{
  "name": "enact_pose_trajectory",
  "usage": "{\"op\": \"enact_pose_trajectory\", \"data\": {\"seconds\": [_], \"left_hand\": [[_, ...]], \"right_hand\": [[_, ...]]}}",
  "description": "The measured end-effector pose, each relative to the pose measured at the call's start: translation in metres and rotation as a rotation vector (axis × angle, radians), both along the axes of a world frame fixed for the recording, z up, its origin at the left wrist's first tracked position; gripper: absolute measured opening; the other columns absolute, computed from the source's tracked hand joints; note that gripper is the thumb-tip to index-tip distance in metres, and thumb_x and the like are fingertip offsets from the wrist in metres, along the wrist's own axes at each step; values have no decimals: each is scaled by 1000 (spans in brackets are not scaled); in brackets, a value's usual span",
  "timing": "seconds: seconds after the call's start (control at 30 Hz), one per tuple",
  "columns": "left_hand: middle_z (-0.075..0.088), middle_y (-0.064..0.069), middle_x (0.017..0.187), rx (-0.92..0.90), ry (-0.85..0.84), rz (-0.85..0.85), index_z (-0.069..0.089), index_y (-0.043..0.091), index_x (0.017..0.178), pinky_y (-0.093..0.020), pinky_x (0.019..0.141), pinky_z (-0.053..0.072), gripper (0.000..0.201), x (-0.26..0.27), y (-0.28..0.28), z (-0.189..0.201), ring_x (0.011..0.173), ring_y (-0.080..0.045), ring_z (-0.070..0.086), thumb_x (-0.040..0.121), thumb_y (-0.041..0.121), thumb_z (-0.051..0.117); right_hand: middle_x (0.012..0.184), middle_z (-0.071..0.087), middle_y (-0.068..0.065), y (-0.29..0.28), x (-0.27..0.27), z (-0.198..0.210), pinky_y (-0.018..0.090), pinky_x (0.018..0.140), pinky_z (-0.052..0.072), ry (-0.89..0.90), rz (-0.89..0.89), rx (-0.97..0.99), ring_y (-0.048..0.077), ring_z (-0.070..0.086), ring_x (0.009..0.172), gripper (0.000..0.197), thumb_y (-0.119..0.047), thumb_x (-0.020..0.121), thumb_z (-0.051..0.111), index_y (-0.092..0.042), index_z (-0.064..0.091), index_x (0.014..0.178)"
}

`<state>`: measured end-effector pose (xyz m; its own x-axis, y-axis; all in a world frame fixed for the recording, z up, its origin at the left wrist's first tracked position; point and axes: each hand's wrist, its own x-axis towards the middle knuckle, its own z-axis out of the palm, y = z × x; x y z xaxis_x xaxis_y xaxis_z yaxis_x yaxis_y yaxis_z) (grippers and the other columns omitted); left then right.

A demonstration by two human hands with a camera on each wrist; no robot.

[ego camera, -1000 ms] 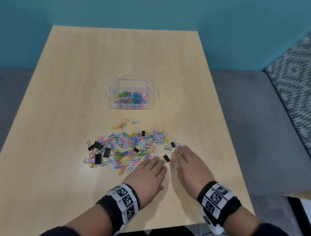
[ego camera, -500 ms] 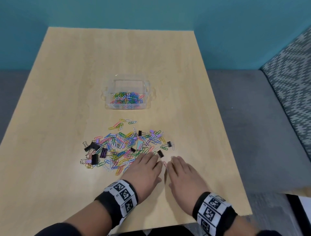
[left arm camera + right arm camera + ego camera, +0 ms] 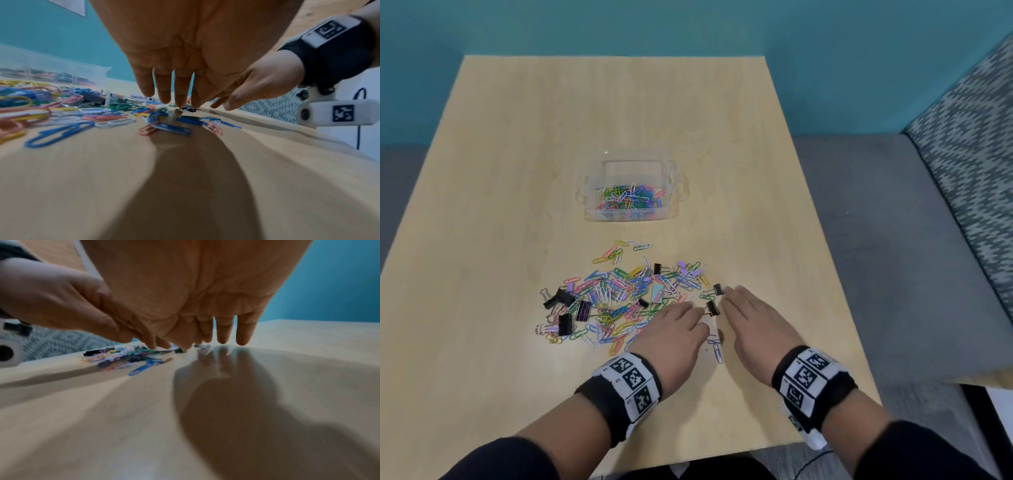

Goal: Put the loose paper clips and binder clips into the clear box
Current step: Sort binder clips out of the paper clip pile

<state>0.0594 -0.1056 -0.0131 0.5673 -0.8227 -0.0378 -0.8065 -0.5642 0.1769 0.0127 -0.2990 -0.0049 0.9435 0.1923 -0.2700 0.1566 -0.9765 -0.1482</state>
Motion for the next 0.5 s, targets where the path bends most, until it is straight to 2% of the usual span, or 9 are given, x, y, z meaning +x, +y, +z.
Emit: {"op": "enact_pose_trajectory", "data": {"seconds": [0.1,0.17,0.23,0.3,0.37,0.43,0.5], "left_hand": [[65,-6,112,-7,-10,-27,66,15,93,-41,90,48,34,-1,10,1,107,-29,58,76,20,36],[65,-6,114,13,-17,-21,66,15,96,-41,91,48,37,-2,16,1,109,-30,58,75,17,35],[63,-7,120,36,-14,0,65,16,99,-43,92,48,38,-2,19,0,112,-30,57,74,17,35],[60,-8,126,47,-18,6,65,16,100,-44,93,48,34,2,16,1,116,-32,55,74,17,43],[58,-8,128,65,-6,-9,65,15,100,-46,92,49,32,10,8,2,116,-34,55,68,15,61],[57,-8,129,79,26,-25,63,16,103,-47,92,49,41,18,0,4,116,-35,54,64,19,72],[56,-7,130,105,63,-37,60,16,109,-47,91,48,48,23,-6,5,115,-35,54,64,22,74]], "right_hand": [[144,45,13,-4,1,1,45,100,44,30,31,-38,34,42,131,64,-17,74,28,-5,50,132],[140,49,16,-3,-7,4,46,96,47,39,-10,-81,36,47,127,58,-14,71,47,-3,53,128],[135,51,19,5,-22,7,46,95,48,48,-57,-81,38,50,123,62,-13,64,61,-2,54,124],[130,54,16,16,-38,12,45,95,48,34,-29,-41,37,52,120,58,-16,66,54,-5,54,123],[127,56,11,26,-42,17,43,95,48,22,-4,3,33,53,117,58,-20,70,42,-8,53,126],[131,53,10,29,-34,17,43,96,47,-1,-42,-3,32,50,119,62,-21,72,38,-9,47,132],[137,48,12,29,-21,14,46,97,45,-9,-78,-33,35,46,123,64,-23,74,38,-10,42,136]]}}
